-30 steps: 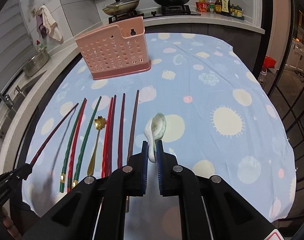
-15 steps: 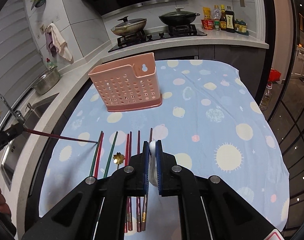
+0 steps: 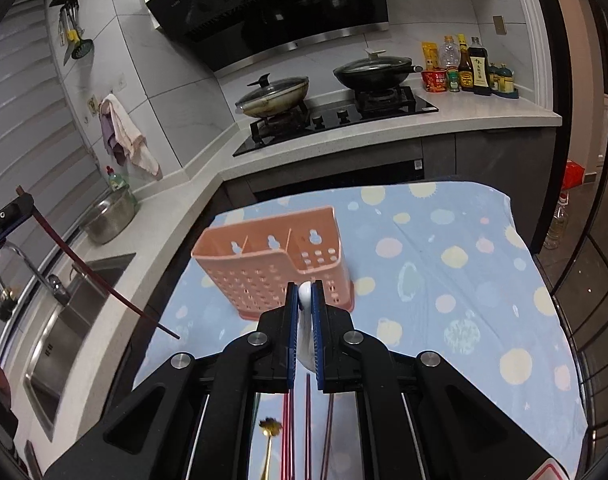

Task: Organize utensils
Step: 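Carry the chopstick with the left tool into the pink holder while the right tool carries the spoon there, then open both tools to release the chopstick and spoon into the holder, then grasp the green chopstick with the left tool while the right tool grasps the brown chopstick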

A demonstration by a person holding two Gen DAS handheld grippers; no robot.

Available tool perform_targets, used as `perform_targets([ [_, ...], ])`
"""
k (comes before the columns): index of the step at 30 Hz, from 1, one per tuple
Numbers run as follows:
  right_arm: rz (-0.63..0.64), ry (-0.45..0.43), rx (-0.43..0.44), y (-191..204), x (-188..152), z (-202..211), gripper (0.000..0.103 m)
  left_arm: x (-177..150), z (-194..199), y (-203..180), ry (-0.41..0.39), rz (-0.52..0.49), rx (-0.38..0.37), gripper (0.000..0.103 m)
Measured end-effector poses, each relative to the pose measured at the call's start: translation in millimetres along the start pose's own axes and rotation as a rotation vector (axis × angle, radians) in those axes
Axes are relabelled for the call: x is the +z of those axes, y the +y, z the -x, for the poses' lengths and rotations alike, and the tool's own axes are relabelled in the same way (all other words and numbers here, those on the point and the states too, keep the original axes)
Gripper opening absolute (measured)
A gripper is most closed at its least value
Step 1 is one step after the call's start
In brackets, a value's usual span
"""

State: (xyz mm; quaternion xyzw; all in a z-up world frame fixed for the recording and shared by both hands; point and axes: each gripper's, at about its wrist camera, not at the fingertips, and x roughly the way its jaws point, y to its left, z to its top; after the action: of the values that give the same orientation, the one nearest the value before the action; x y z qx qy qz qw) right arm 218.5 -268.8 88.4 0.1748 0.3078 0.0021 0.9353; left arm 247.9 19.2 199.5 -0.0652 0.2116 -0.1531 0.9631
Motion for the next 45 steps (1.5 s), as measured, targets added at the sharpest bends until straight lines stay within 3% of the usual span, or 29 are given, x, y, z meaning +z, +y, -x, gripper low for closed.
perform_targets([
  [3,-0.011,-0.028,0.022,3,28,-16,0.007,28,-13,-9,-0.067,-0.015,-0.002,0.007],
  [7,-0.028,-0.047,0.048,2,53,-42,0.007,46,-44,-15,-0.093,-0.022,0.002,0.007],
  [15,-0.06,0.014,0.033,-10,55,-103,0.007,26,-116,-11,0.007,-0.016,0.021,0.007],
  [22,-0.05,0.061,0.003,-17,43,-129,0.009,0,-147,-4,0.08,-0.018,0.042,0.007],
  [26,-0.035,0.037,-0.022,-16,41,-125,0.016,-8,-153,1,0.102,-0.003,0.062,0.014],
  [28,-0.026,0.026,-0.027,-14,40,-120,0.018,-10,-152,2,0.101,-0.003,0.077,0.033],
  [29,-0.023,0.023,-0.026,-13,40,-117,0.02,-12,-150,2,0.097,-0.006,0.086,0.035],
  [37,-0.006,0.011,-0.023,-4,28,-86,0.027,-24,-127,9,0.116,0.002,0.105,0.037],
  [39,0.004,0.012,-0.026,-1,19,-75,0.029,-31,-118,10,0.129,0.007,0.102,0.039],
  [42,0.024,0.022,-0.039,2,3,-58,0.031,-46,-104,10,0.153,-0.003,0.111,0.049],
  [45,0.035,0.044,-0.049,2,-20,-41,0.031,-68,-89,10,0.182,-0.011,0.111,0.049],
])
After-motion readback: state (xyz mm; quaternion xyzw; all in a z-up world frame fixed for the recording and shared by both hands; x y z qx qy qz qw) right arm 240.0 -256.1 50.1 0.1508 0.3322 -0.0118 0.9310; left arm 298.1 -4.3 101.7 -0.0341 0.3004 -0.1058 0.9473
